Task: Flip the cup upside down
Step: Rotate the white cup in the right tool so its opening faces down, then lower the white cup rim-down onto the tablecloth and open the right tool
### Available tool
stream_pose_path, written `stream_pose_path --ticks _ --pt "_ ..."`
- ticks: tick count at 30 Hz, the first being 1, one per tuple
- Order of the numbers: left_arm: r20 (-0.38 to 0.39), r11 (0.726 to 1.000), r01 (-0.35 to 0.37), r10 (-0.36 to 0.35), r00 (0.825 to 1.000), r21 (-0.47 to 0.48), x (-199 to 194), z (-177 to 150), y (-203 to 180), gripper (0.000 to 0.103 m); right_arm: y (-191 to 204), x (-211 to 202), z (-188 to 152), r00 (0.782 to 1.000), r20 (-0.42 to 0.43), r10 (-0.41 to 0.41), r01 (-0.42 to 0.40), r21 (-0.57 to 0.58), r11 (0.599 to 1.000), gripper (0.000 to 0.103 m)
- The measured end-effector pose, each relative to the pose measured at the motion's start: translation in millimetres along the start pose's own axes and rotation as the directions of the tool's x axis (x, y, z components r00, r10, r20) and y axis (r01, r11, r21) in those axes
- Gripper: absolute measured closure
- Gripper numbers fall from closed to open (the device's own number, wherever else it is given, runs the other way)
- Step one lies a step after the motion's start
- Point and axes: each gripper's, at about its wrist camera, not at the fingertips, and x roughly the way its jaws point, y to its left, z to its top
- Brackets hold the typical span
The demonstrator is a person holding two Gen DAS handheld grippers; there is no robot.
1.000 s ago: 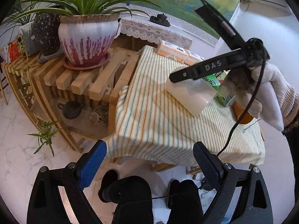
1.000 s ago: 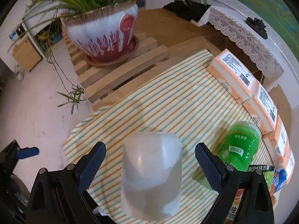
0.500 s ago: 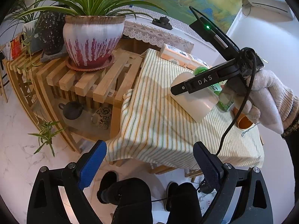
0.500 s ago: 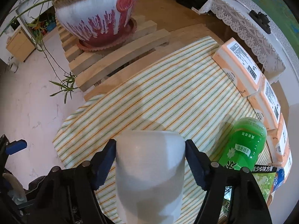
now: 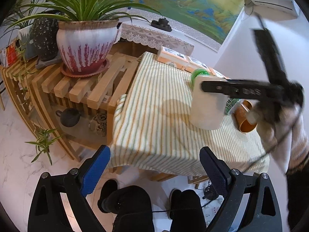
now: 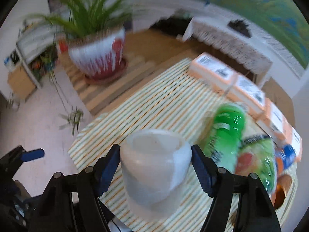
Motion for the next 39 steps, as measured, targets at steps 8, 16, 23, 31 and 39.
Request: stream_pose_path --ticks 8,16,23,31,39 --pt "-0.017 0.999 0.025 -0.024 1.000 0.030 7 -1 -18 0.007 -35 -44 -61 0.962 0.251 -0.105 0.048 0.222 0.974 0.033" --pt "-0.028 0.998 0.034 -0.033 0.999 0.056 10 -5 -37 0.008 -49 -53 -88 0.955 0.257 -0.148 0.076 0.271 0.960 0.033" --pt "-0.037 0.997 0.046 -0.043 0.998 0.060 14 -8 -45 0.008 -42 -61 -99 0.963 0.210 -0.169 0.124 0.215 0.969 0.033" --pt "-0.038 0.997 0.047 -0.045 0.998 0.064 16 -9 -49 0.008 -41 -56 -100 0.969 0.170 -0.179 0.146 0.190 0.971 0.034" --pt "-0.026 0.997 0.039 -0.038 0.999 0.068 14 -9 -50 0.007 -40 -45 -94 0.973 0.161 -0.167 0.137 0.182 0.974 0.033"
